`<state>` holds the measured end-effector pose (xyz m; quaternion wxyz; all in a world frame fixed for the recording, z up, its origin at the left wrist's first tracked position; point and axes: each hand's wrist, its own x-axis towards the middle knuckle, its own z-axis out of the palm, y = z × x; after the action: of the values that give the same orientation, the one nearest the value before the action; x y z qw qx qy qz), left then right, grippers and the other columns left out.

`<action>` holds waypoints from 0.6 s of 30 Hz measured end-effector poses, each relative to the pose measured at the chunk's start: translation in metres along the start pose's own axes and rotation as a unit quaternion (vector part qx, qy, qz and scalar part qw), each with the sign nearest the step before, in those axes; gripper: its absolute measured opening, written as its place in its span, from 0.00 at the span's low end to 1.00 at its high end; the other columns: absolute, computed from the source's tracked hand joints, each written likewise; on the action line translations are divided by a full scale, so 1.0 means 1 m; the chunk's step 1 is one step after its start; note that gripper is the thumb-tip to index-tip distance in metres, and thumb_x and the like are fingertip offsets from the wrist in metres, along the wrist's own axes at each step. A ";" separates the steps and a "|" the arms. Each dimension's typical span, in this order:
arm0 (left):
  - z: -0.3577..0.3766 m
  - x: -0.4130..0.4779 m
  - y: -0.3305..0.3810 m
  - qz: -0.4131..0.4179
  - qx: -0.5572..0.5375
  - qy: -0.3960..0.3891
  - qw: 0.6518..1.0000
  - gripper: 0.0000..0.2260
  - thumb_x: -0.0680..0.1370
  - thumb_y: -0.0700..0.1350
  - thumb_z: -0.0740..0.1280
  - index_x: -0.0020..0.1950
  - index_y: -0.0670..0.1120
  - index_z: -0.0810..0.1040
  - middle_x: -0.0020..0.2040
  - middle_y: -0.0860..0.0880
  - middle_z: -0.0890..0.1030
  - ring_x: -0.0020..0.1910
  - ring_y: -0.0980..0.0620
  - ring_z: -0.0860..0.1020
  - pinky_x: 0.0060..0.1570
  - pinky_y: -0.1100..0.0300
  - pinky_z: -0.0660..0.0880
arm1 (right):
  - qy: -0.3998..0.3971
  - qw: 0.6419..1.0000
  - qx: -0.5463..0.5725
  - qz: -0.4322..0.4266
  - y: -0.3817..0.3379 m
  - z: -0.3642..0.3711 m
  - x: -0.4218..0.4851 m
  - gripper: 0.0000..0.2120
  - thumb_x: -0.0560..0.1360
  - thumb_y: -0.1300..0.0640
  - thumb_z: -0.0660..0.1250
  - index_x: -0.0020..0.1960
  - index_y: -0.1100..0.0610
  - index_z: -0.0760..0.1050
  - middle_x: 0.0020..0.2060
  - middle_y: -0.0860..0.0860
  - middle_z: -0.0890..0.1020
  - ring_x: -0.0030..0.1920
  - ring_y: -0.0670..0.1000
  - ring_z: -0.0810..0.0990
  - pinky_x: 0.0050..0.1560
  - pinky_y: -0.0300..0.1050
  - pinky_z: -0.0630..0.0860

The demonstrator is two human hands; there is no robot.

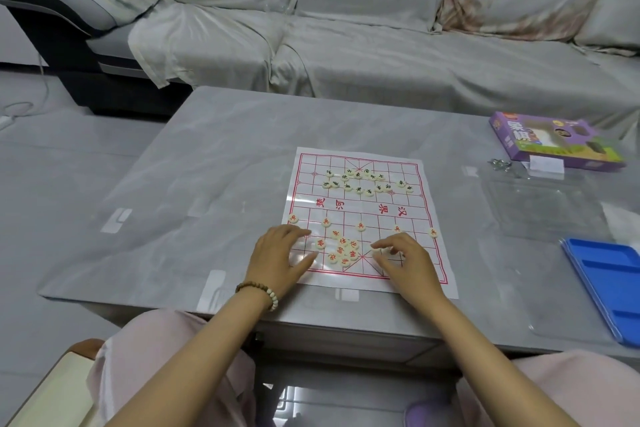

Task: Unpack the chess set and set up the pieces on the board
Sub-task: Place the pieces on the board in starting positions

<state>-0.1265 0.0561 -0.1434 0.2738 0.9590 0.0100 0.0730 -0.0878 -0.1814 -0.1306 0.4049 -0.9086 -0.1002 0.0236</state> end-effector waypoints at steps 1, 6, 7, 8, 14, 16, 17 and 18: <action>0.004 0.001 0.005 0.006 0.017 0.001 1.000 0.21 0.74 0.60 0.64 0.64 0.52 0.73 0.62 0.52 0.74 0.62 0.53 0.69 0.63 0.59 0.64 | -0.007 1.000 -0.003 -0.001 0.001 0.001 -0.002 0.06 0.74 0.56 0.69 0.50 0.50 0.79 0.48 0.42 0.76 0.47 0.42 0.75 0.46 0.28 0.69; 0.016 0.000 0.022 0.000 0.069 0.003 0.998 0.17 0.74 0.61 0.64 0.57 0.55 0.76 0.56 0.55 0.76 0.57 0.55 0.70 0.56 0.63 0.63 | -0.032 0.999 -0.026 -0.022 -0.001 0.013 -0.005 0.06 0.74 0.52 0.69 0.51 0.48 0.79 0.50 0.40 0.74 0.51 0.42 0.74 0.52 0.33 0.71; 0.018 0.000 0.024 -0.001 0.072 0.003 0.997 0.16 0.73 0.61 0.64 0.57 0.55 0.77 0.55 0.55 0.76 0.56 0.55 0.70 0.56 0.63 0.63 | -0.034 0.999 -0.028 -0.027 -0.002 0.015 -0.005 0.06 0.74 0.52 0.69 0.51 0.47 0.79 0.50 0.40 0.74 0.51 0.43 0.74 0.52 0.33 0.71; 0.020 0.000 0.025 -0.005 0.075 0.002 0.997 0.16 0.73 0.61 0.64 0.56 0.55 0.77 0.54 0.55 0.76 0.56 0.55 0.70 0.56 0.62 0.63 | -0.035 0.999 -0.025 -0.031 -0.003 0.017 -0.005 0.07 0.74 0.52 0.69 0.52 0.48 0.79 0.50 0.40 0.74 0.51 0.43 0.74 0.51 0.32 0.70; 0.028 0.004 0.035 -0.041 0.086 -0.001 0.995 0.15 0.73 0.62 0.65 0.52 0.55 0.76 0.51 0.56 0.77 0.53 0.55 0.71 0.55 0.61 0.65 | -0.023 0.999 -0.013 -0.039 0.000 0.020 -0.009 0.06 0.74 0.52 0.69 0.51 0.48 0.80 0.49 0.40 0.75 0.52 0.44 0.75 0.56 0.43 0.74; 0.029 0.004 0.035 -0.044 0.083 0.005 0.996 0.14 0.73 0.61 0.65 0.52 0.55 0.76 0.50 0.55 0.77 0.52 0.55 0.71 0.53 0.63 0.64 | -0.023 0.999 -0.011 -0.039 0.000 0.020 -0.009 0.06 0.74 0.52 0.69 0.51 0.48 0.80 0.49 0.41 0.76 0.52 0.45 0.75 0.56 0.45 0.74; 0.029 0.003 0.035 -0.043 0.082 0.006 0.996 0.13 0.73 0.61 0.65 0.51 0.55 0.76 0.49 0.56 0.77 0.51 0.55 0.71 0.51 0.63 0.63 | -0.024 0.999 -0.013 -0.040 -0.001 0.020 -0.009 0.06 0.74 0.52 0.69 0.51 0.49 0.80 0.49 0.42 0.77 0.52 0.45 0.75 0.56 0.45 0.74; 0.028 0.003 0.036 -0.041 0.081 0.006 0.996 0.13 0.73 0.60 0.65 0.51 0.55 0.76 0.48 0.56 0.77 0.50 0.56 0.71 0.50 0.64 0.62 | -0.025 0.999 -0.018 -0.045 -0.002 0.021 -0.009 0.07 0.74 0.52 0.69 0.51 0.49 0.80 0.49 0.43 0.77 0.52 0.45 0.75 0.56 0.46 0.74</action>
<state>-0.1206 0.0113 -0.1479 0.1979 0.9763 0.0572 0.0664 -0.0993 -0.1664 -0.1440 0.3862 -0.9095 -0.1514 0.0265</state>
